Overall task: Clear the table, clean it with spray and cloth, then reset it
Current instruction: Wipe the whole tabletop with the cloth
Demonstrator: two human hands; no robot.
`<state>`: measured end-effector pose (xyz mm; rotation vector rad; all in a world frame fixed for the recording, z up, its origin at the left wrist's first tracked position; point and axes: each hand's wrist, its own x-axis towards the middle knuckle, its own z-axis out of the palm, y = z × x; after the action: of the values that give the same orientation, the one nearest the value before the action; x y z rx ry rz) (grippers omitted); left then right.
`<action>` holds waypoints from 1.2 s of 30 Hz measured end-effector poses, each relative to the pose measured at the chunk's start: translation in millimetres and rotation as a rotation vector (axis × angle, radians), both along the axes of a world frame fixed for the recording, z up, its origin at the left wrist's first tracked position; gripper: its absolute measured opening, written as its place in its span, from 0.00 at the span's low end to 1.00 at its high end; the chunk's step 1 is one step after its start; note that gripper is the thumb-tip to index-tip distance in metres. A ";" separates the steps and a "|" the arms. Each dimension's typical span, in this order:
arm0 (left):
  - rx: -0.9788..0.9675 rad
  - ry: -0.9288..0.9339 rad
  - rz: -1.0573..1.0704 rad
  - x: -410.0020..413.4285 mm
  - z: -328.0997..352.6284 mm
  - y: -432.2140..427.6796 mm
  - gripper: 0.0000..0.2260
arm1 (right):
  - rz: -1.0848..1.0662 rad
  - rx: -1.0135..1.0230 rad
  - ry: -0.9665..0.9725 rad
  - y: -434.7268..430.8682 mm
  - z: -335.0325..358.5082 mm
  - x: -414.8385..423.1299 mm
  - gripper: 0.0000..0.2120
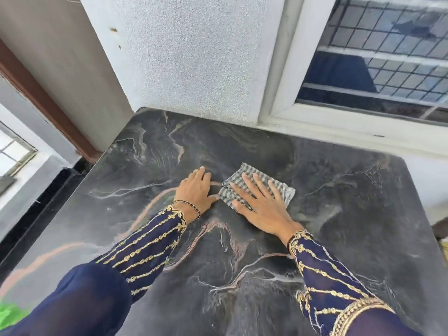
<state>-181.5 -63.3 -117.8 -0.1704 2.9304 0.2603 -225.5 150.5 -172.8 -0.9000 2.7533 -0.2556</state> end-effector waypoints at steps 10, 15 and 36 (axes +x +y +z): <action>0.137 0.054 -0.027 174.2 -12.8 30.6 0.28 | 0.062 0.017 0.010 1.4 7.5 165.9 0.27; 0.163 0.037 0.015 219.7 -4.0 27.4 0.28 | 0.099 0.047 0.009 9.3 12.5 216.8 0.28; 0.242 -0.045 -0.111 246.0 3.8 69.2 0.17 | 0.169 0.001 -0.008 87.1 9.1 267.9 0.25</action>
<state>64.5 5.9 -114.0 0.0213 2.8214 0.5811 42.4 237.6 -163.7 -1.1215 2.6496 -0.2261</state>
